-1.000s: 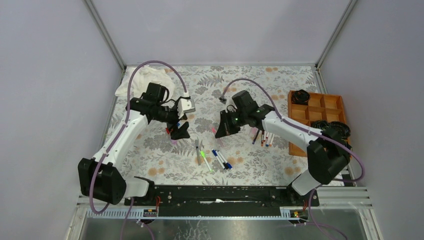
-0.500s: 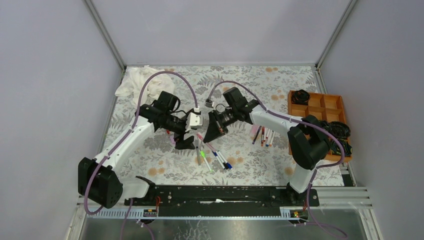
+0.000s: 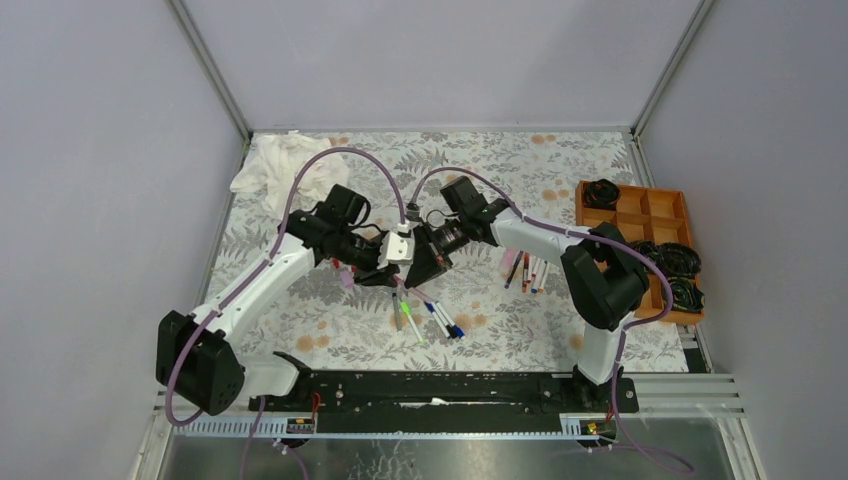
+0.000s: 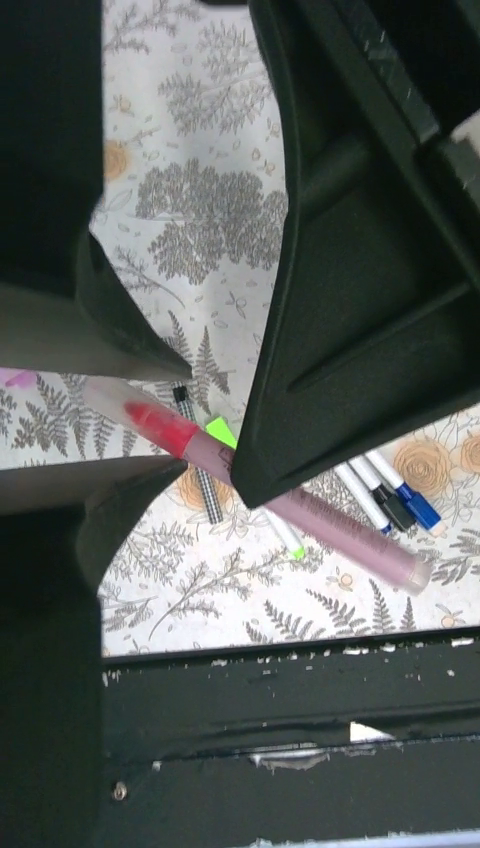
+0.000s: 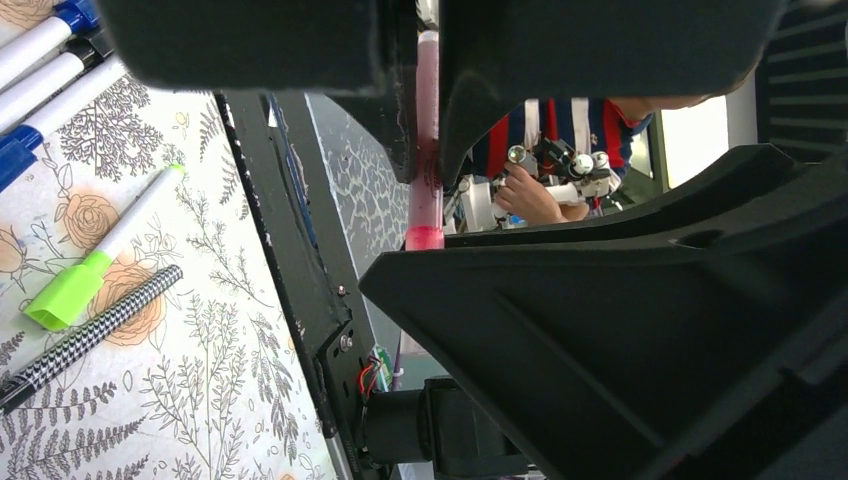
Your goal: Open the pen caps
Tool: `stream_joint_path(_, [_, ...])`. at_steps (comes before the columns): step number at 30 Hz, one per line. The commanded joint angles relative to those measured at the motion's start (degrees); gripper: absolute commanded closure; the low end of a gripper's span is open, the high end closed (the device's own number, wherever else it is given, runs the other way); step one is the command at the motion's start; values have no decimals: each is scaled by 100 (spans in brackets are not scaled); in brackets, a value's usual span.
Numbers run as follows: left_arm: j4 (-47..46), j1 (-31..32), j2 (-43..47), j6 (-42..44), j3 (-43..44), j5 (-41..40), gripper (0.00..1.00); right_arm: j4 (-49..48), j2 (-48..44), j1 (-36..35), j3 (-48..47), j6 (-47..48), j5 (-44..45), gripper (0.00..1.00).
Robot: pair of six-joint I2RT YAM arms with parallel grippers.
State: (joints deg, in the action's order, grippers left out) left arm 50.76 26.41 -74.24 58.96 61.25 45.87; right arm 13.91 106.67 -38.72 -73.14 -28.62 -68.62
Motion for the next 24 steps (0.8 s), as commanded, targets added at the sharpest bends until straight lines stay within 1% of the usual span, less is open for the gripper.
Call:
stream_joint_path(1, [218,89,-121,263,18,-77,65,-127,-2,-4,-248,-235,-222,100])
stream_joint_path(4, [275,92,-135,294,41,-83,77,-361,25,-5,-192,-468,-235,88])
stream_joint_path(6, [276,101,-142,281,46,-103,89,-712,53,-4,-84,-797,-286,83])
stream_joint_path(7, [276,101,-141,267,61,-111,96,-823,68,-6,-37,-921,-298,80])
stream_joint_path(8, [276,101,-151,244,70,-127,100,-824,99,-9,-18,-944,-310,77])
stream_joint_path(14, [276,101,-152,208,97,-230,100,-46,169,-67,-96,-344,-266,73])
stream_joint_path(18, [276,100,-177,230,127,-252,100,41,153,-171,-139,-244,-300,71])
stream_joint_path(22, [327,99,-186,287,149,-260,100,40,200,-198,-220,-274,-281,78])
stream_joint_path(23, [363,101,-190,336,148,-281,100,44,204,-197,-238,-276,-272,82])
stream_joint_path(24, [391,101,-196,375,143,-311,100,59,205,-197,-258,-276,-244,89])
